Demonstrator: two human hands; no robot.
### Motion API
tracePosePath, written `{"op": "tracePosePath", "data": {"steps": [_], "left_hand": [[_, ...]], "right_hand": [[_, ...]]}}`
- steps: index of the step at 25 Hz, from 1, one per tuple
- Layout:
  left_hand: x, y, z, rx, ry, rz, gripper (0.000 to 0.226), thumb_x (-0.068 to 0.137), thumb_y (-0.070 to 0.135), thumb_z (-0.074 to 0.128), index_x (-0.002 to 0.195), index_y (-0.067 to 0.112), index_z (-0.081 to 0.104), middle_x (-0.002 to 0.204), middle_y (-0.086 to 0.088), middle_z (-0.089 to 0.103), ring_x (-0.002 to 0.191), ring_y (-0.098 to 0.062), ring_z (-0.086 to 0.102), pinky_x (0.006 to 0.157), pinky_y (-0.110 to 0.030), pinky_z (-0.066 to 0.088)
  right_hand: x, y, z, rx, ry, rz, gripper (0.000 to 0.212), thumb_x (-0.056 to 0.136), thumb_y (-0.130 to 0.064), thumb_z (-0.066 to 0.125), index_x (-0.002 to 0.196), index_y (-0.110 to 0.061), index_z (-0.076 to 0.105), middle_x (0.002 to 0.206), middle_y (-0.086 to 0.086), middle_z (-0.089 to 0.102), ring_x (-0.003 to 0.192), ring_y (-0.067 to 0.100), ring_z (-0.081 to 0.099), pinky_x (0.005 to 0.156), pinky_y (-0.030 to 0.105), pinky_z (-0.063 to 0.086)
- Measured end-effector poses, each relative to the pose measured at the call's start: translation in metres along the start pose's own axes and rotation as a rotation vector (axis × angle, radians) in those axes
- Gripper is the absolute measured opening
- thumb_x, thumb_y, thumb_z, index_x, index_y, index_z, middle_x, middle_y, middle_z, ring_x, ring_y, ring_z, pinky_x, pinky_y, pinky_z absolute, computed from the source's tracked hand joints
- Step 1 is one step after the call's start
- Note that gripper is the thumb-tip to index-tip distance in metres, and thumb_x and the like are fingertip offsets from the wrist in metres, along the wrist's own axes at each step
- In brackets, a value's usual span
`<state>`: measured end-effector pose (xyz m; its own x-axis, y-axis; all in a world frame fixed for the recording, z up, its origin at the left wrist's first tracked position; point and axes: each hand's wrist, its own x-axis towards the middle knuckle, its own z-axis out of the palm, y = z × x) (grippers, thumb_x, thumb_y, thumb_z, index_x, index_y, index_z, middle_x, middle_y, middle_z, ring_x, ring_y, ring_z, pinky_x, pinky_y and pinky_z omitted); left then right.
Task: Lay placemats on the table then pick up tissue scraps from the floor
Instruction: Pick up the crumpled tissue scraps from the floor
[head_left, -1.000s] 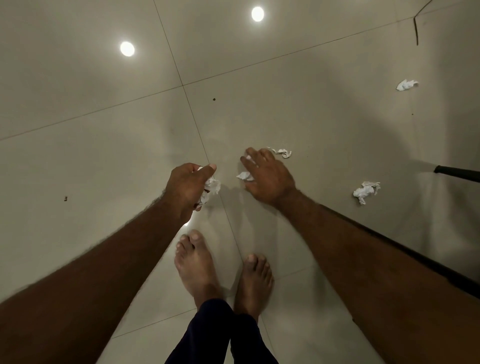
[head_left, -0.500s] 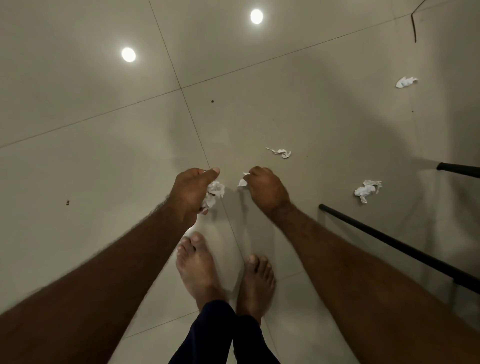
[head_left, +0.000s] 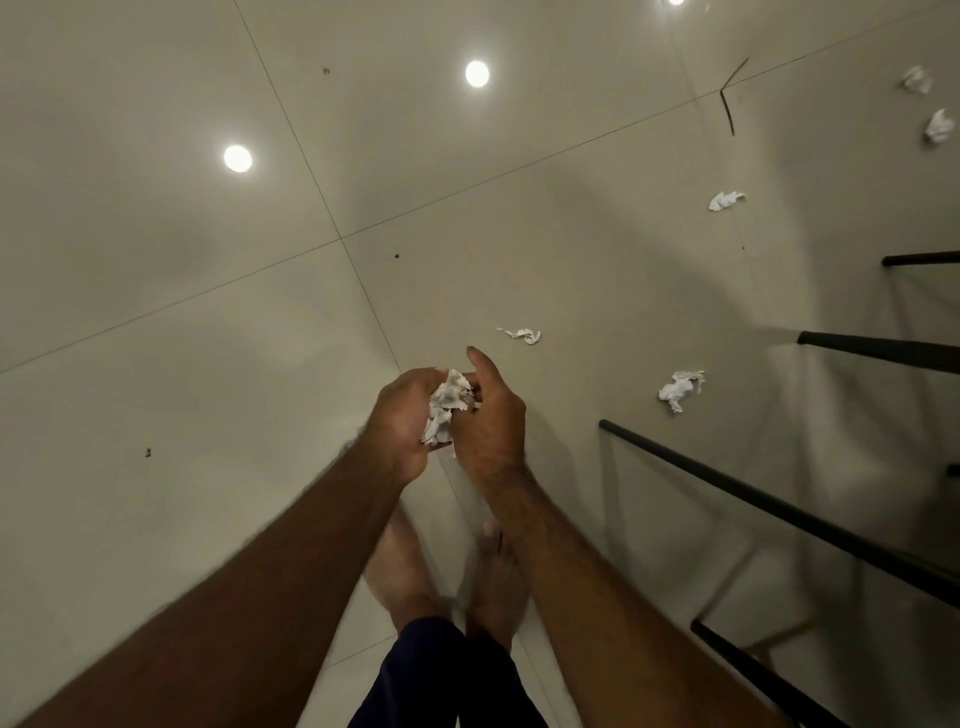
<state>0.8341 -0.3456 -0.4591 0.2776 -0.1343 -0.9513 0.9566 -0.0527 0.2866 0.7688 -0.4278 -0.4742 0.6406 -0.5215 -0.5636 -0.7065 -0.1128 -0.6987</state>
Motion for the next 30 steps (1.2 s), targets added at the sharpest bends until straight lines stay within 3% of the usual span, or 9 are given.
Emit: {"op": "tracePosePath", "data": {"steps": [4,8,11,15,20,24,28,30], "left_hand": [[-0.012,0.009,0.015,-0.063,-0.022,0.044,0.011,0.095,0.015,0.062,0.104,0.01,0.067,0.08,-0.006,0.071,0.072,-0.022,0.068,0.061,-0.028,0.051],[-0.018,0.023,0.016,-0.031,0.049,0.092,0.014,0.092,0.008,0.069,0.105,0.009,0.072,0.083,-0.009,0.072,0.066,-0.021,0.07,0.058,-0.027,0.051],[-0.016,0.034,0.021,-0.005,0.047,0.104,0.015,0.09,0.004,0.07,0.105,0.007,0.069,0.081,-0.014,0.069,0.059,-0.023,0.066,0.055,-0.03,0.055],[-0.002,0.047,0.027,0.057,0.029,0.103,0.014,0.09,0.009,0.072,0.104,0.01,0.067,0.081,-0.014,0.063,0.055,-0.024,0.062,0.048,-0.026,0.045],[0.032,0.063,0.027,0.145,0.035,0.118,0.007,0.09,0.013,0.072,0.096,0.012,0.067,0.077,-0.014,0.063,0.05,-0.021,0.06,0.043,-0.021,0.036],[0.055,0.07,0.017,0.193,0.046,0.13,0.006,0.091,0.015,0.071,0.095,0.012,0.068,0.077,-0.013,0.065,0.051,-0.021,0.061,0.043,-0.022,0.039],[0.068,0.074,0.008,0.205,0.092,0.138,0.003,0.092,0.014,0.07,0.093,0.012,0.068,0.077,-0.015,0.064,0.052,-0.023,0.059,0.043,-0.022,0.039],[0.071,0.074,0.009,0.211,0.092,0.13,0.004,0.092,0.014,0.07,0.094,0.012,0.068,0.077,-0.015,0.063,0.053,-0.022,0.059,0.044,-0.023,0.039]], "right_hand": [[-0.016,-0.031,0.001,-0.008,-0.024,0.06,0.077,0.084,-0.008,0.053,0.154,-0.031,0.031,0.112,-0.001,0.071,0.092,0.01,0.061,0.082,0.022,0.049],[-0.015,-0.041,-0.014,0.124,-0.104,0.118,0.082,0.085,0.004,0.05,0.157,-0.027,0.026,0.126,-0.003,0.068,0.108,0.008,0.062,0.099,0.029,0.051],[0.001,-0.035,-0.034,0.094,-0.099,0.04,0.075,0.08,0.002,0.05,0.151,-0.022,0.039,0.112,-0.02,0.069,0.107,-0.004,0.061,0.099,0.02,0.048],[0.048,-0.006,-0.051,-0.056,0.177,0.105,0.045,0.083,0.0,0.051,0.125,-0.011,0.065,0.111,0.001,0.07,0.101,0.018,0.065,0.095,0.035,0.052],[0.115,0.039,-0.042,-0.336,0.251,0.315,0.04,0.09,-0.024,0.064,0.125,-0.007,0.059,0.126,0.011,0.057,0.114,0.031,0.058,0.09,0.034,0.048],[0.142,0.04,-0.009,-0.431,0.271,0.244,0.044,0.085,-0.041,0.072,0.112,-0.008,0.062,0.119,0.009,0.053,0.108,0.029,0.056,0.083,0.038,0.054],[0.145,0.04,0.008,-0.671,0.143,-0.015,0.019,0.089,-0.009,0.061,0.108,-0.009,0.065,0.115,0.01,0.056,0.103,0.03,0.055,0.078,0.036,0.049],[0.146,0.042,0.007,-0.727,0.073,-0.097,0.028,0.082,0.008,0.052,0.102,-0.005,0.066,0.11,0.013,0.06,0.098,0.033,0.057,0.071,0.036,0.048]]}}
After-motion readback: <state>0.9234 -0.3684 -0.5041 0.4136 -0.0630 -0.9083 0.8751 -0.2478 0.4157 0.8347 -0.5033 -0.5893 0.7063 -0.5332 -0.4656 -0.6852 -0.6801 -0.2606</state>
